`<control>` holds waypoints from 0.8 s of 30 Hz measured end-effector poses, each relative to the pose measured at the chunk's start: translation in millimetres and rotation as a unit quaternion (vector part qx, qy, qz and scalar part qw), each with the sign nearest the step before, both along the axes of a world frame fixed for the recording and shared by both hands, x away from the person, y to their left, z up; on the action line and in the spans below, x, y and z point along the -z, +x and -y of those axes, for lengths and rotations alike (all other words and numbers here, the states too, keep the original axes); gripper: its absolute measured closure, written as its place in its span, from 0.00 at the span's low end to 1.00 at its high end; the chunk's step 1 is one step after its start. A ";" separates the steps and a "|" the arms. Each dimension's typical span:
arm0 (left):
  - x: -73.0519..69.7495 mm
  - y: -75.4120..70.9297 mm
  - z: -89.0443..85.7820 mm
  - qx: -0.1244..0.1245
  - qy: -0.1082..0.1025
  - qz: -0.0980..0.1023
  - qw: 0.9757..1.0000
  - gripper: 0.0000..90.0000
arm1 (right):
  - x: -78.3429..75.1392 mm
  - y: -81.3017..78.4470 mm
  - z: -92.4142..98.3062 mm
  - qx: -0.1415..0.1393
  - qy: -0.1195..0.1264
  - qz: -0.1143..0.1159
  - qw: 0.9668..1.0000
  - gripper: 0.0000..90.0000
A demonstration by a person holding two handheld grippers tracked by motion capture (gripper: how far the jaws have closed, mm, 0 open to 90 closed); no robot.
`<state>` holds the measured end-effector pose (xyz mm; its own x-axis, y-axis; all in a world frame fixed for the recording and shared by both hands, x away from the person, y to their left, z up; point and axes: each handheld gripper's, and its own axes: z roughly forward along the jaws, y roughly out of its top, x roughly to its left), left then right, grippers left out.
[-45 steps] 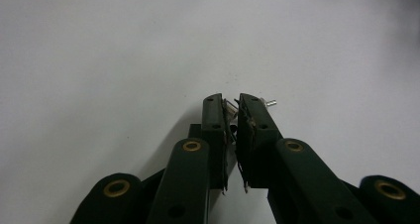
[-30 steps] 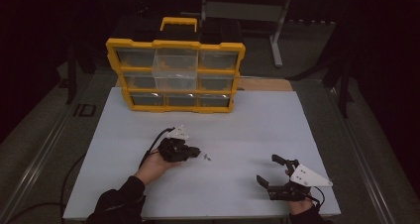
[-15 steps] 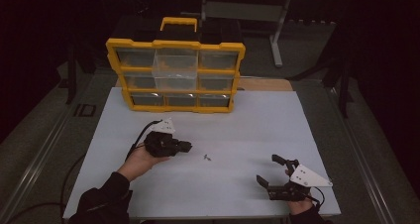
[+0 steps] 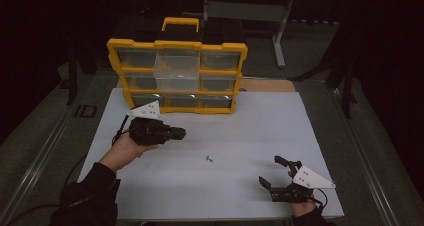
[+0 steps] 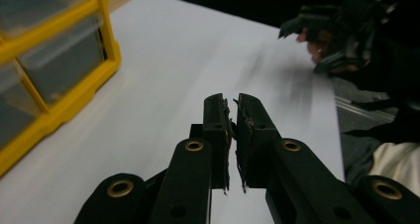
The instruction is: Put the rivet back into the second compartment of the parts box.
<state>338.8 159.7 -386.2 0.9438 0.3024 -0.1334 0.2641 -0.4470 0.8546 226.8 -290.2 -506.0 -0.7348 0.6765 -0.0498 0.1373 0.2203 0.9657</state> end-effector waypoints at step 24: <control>-104.5 18.1 -13.7 0.023 -0.023 0.073 0.997 0.92 | -0.3 0.0 0.7 0.002 0.000 0.003 1.000 0.12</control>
